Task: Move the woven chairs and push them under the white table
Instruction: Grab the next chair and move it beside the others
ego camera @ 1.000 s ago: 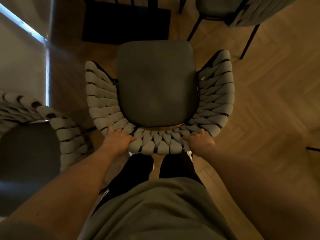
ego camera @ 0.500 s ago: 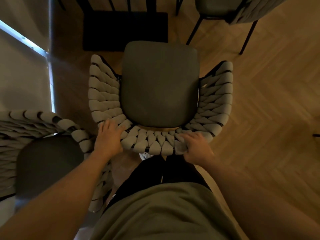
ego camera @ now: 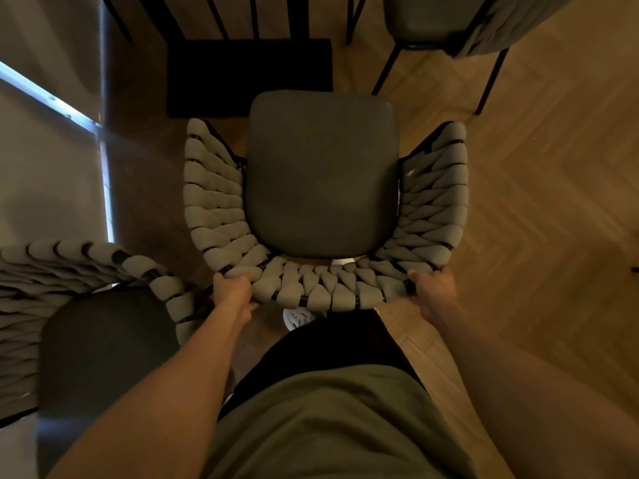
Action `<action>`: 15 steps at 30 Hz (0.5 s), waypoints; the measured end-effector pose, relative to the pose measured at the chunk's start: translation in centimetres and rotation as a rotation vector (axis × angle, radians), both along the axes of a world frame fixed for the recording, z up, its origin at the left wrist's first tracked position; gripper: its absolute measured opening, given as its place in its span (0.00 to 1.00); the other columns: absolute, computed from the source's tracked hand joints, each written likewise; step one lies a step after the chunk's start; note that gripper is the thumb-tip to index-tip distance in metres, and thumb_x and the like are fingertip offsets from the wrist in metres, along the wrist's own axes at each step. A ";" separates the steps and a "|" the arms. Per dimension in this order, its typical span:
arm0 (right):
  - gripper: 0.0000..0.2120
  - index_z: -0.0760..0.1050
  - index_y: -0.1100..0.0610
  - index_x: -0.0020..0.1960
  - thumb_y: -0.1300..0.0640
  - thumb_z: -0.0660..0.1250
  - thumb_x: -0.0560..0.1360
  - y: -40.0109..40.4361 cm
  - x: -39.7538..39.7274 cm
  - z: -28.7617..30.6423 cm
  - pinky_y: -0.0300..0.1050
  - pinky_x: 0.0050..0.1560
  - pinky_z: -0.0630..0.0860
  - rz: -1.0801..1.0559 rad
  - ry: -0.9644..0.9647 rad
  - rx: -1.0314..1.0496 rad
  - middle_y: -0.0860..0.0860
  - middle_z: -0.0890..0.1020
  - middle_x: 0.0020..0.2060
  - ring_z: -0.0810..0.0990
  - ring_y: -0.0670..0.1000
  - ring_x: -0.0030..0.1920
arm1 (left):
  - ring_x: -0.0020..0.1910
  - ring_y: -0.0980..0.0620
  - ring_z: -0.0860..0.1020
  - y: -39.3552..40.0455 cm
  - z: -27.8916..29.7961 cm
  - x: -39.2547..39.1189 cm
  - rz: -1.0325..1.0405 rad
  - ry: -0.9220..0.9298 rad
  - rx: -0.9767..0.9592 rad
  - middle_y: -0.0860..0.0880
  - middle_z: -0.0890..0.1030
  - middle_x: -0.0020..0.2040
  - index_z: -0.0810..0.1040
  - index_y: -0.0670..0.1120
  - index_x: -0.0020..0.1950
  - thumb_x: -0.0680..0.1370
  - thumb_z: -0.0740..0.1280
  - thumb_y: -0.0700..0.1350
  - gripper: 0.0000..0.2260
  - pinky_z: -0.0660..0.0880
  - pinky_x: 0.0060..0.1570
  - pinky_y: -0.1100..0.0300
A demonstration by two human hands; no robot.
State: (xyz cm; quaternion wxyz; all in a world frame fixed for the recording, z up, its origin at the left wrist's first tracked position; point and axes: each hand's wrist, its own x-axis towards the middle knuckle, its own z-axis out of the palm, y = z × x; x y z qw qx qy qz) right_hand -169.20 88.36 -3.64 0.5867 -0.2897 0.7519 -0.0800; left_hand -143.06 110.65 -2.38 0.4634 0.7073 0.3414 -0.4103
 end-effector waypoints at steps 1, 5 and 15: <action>0.26 0.68 0.51 0.71 0.64 0.71 0.77 -0.6 0.5 0.0 0.62 0.53 0.82 0.003 -0.013 -0.002 0.54 0.79 0.62 0.80 0.58 0.58 | 0.63 0.39 0.78 -0.4 -0.1 0.4 -0.004 -0.007 -0.005 0.43 0.73 0.71 0.60 0.53 0.79 0.80 0.67 0.37 0.30 0.78 0.56 0.35; 0.27 0.68 0.49 0.71 0.63 0.72 0.77 -3.8 2.8 -0.1 0.63 0.55 0.82 0.036 -0.018 -0.019 0.54 0.79 0.63 0.80 0.59 0.61 | 0.64 0.39 0.77 -3.0 -0.2 2.5 -0.010 -0.026 -0.026 0.43 0.72 0.73 0.58 0.52 0.80 0.81 0.66 0.38 0.31 0.77 0.57 0.35; 0.24 0.71 0.52 0.70 0.65 0.71 0.77 -11.0 8.1 0.1 0.59 0.50 0.83 0.013 -0.038 -0.010 0.55 0.80 0.61 0.82 0.59 0.58 | 0.62 0.39 0.79 -9.2 -1.1 7.0 0.035 -0.067 -0.105 0.42 0.75 0.70 0.62 0.51 0.78 0.80 0.66 0.36 0.28 0.78 0.55 0.33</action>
